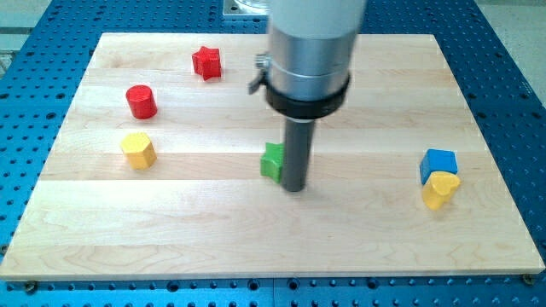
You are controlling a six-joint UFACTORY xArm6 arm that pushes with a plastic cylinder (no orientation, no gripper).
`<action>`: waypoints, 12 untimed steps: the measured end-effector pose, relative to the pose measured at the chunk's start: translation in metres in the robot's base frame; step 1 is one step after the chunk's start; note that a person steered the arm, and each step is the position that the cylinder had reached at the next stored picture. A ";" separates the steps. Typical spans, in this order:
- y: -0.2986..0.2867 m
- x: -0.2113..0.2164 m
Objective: Adjust the yellow heart into green star
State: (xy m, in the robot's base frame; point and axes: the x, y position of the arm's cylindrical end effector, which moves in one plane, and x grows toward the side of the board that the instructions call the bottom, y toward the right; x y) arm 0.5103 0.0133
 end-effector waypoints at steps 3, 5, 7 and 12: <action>0.108 0.003; 0.209 -0.061; 0.240 -0.078; 0.141 0.026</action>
State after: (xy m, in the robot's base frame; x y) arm 0.5359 0.1539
